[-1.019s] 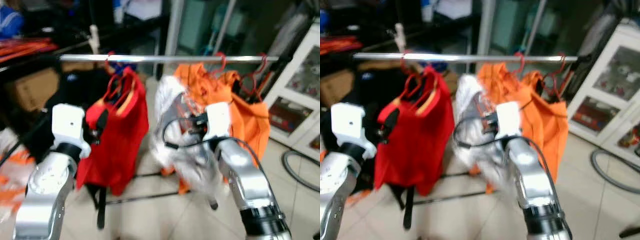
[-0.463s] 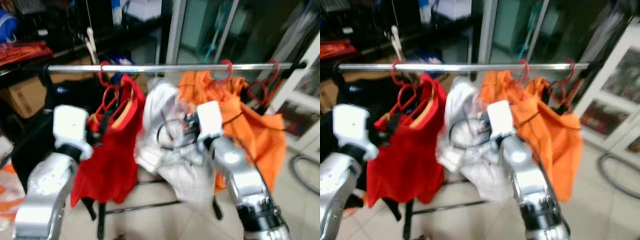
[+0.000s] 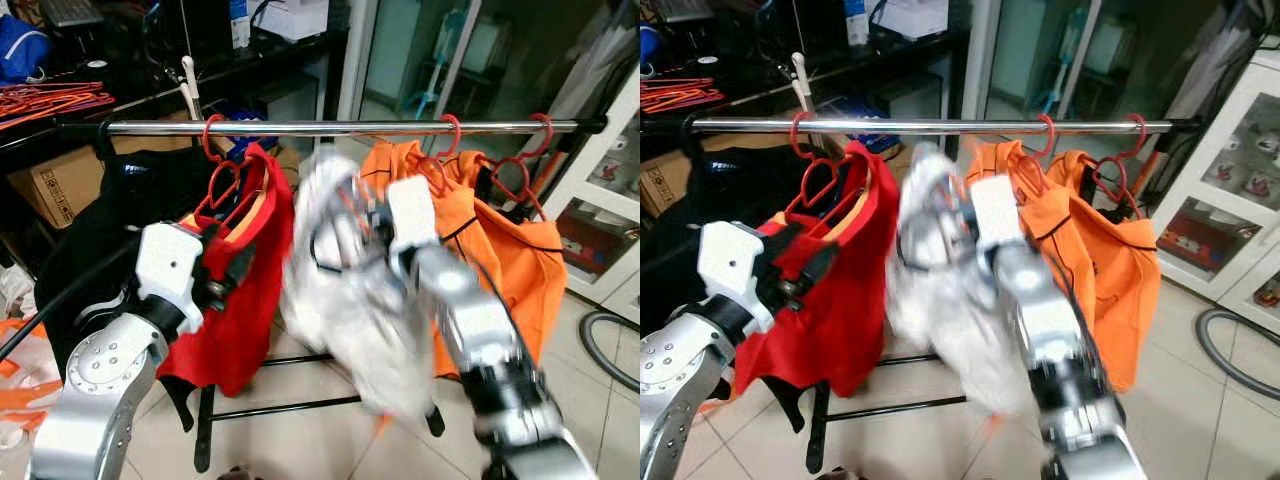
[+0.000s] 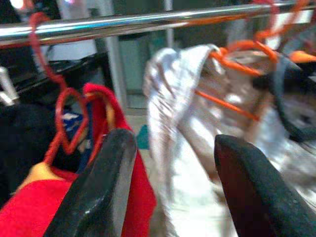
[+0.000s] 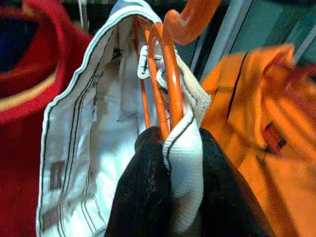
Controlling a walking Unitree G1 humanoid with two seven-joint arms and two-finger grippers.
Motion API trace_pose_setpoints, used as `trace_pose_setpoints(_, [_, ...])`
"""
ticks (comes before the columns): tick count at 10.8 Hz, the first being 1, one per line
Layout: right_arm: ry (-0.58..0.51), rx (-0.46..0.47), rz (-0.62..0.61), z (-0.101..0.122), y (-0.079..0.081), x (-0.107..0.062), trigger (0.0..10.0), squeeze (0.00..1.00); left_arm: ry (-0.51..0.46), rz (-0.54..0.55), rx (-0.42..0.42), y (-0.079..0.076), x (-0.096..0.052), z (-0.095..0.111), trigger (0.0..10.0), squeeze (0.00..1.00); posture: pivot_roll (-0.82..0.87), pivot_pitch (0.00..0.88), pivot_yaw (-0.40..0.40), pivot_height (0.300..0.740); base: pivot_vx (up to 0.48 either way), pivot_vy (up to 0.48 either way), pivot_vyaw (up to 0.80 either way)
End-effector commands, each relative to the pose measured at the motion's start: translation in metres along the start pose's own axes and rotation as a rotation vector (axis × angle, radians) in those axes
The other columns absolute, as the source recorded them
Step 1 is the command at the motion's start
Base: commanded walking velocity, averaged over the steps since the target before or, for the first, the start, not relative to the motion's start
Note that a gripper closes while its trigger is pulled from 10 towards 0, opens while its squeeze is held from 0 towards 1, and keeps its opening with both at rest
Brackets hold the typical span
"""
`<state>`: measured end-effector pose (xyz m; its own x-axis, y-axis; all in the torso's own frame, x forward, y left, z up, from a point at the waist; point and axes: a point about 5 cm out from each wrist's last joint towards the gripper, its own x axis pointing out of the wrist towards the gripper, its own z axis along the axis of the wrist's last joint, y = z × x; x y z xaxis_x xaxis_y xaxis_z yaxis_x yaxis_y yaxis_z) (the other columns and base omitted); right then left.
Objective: Hang hanger
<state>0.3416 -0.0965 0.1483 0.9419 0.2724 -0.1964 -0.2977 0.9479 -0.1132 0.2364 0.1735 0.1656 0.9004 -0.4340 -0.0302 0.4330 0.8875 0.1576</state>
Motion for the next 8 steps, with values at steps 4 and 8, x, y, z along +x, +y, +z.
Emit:
trace_pose_setpoints(4, [-0.01,-0.036,-0.051,0.023,-0.011,0.022,10.0,0.0,-0.018,-0.165,-0.055,-0.012,0.006,0.009,10.0,0.0,0.01,0.0,-0.053,0.74,0.0,0.0,0.0])
trace_pose_setpoints(8, [0.005,-0.032,-0.069,0.036,-0.007,0.041,10.0,0.0,-0.033,-0.213,-0.013,-0.02,0.007,0.011,10.0,0.0,0.02,0.0,-0.073,0.74,0.0,0.0,0.0])
